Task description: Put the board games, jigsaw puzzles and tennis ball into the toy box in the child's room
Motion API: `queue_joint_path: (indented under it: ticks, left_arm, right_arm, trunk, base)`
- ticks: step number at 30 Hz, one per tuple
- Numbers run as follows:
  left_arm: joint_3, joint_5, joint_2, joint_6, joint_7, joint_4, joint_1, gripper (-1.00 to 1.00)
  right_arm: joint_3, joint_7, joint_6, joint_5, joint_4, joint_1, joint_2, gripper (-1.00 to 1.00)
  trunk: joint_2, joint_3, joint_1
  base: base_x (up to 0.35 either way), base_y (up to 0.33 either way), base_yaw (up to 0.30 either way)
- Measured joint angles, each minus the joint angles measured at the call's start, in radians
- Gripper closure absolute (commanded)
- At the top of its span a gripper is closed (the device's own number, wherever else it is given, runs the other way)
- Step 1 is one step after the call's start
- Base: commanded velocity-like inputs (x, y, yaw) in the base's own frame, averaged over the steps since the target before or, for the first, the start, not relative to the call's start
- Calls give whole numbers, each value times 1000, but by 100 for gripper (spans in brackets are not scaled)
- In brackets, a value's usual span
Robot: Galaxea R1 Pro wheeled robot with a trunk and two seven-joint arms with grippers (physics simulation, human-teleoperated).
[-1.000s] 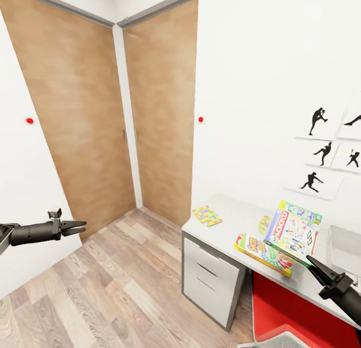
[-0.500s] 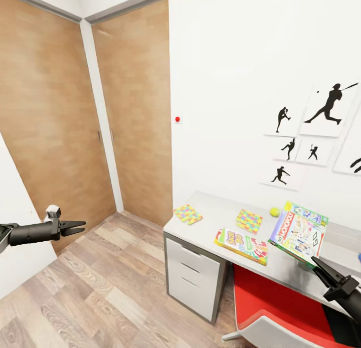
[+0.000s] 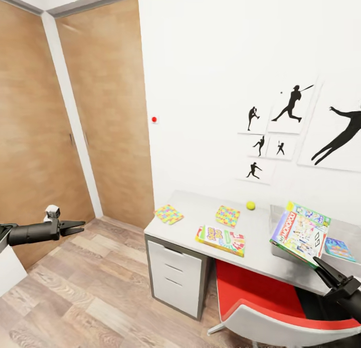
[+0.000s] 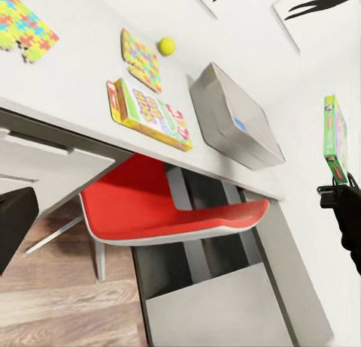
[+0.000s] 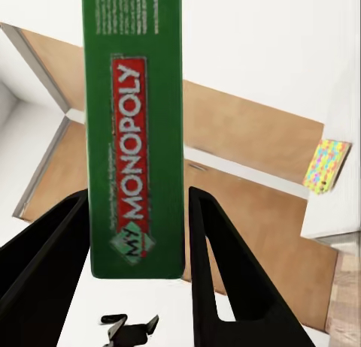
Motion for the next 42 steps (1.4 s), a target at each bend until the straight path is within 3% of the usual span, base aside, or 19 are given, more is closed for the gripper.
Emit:
queue_joint_path:
  ticks: [27, 42]
  left_arm:
    - [0, 0, 2, -2, 0, 1, 1, -100]
    - [0, -1, 5, -34, 0, 2, 1, -100]
  right_arm:
    - [0, 0, 0, 4, 2, 0, 0, 100]
    - [-2, 0, 0, 5, 18, 0, 0, 100]
  trunk:
    - [0, 0, 0]
    - [0, 0, 0]
  base:
    - [1, 0, -280]
    - [210, 0, -280]
